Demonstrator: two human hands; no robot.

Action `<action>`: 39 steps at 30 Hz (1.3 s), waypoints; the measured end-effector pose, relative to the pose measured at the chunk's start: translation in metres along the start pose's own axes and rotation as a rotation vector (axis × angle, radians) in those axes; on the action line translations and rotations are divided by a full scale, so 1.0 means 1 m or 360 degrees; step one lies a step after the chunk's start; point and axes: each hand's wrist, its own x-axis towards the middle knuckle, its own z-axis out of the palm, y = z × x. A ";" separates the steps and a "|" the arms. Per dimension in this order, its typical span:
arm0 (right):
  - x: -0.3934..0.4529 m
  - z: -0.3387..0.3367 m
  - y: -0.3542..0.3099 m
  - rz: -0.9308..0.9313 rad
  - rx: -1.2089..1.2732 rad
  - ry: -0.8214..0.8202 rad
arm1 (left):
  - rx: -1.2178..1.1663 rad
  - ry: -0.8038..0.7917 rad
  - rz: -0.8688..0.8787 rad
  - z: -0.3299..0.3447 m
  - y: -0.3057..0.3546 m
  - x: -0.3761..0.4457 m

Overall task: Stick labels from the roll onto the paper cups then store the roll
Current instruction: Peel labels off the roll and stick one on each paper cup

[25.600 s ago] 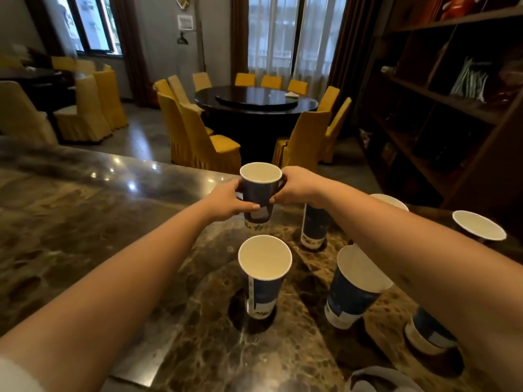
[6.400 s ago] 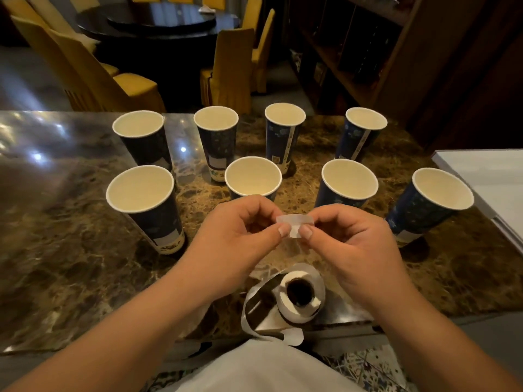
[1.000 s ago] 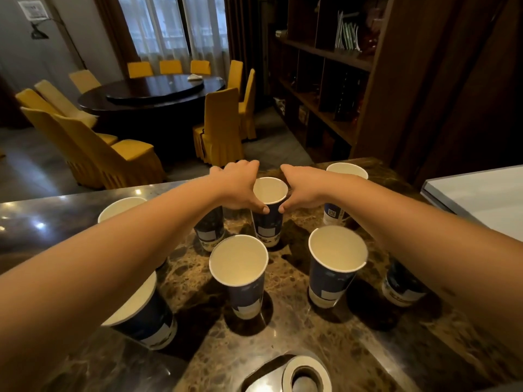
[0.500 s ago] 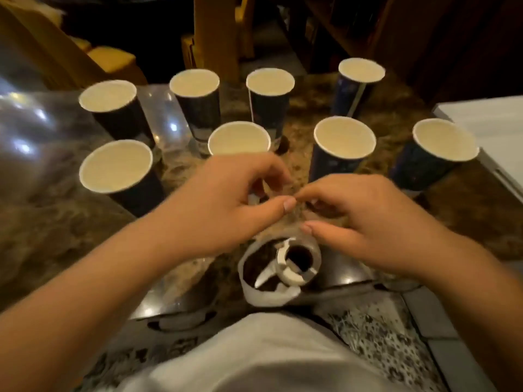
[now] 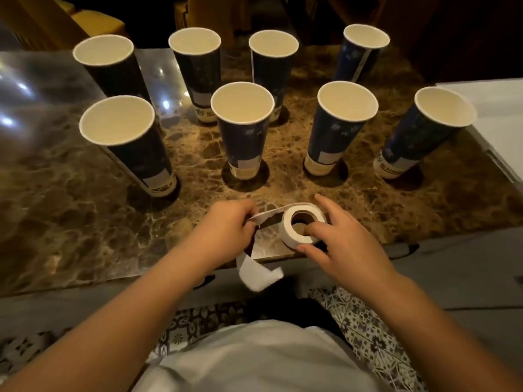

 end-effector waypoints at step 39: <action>0.011 -0.018 -0.001 0.0286 0.1487 -0.0210 | -0.2169 -0.0604 -0.0356 0.015 0.016 -0.011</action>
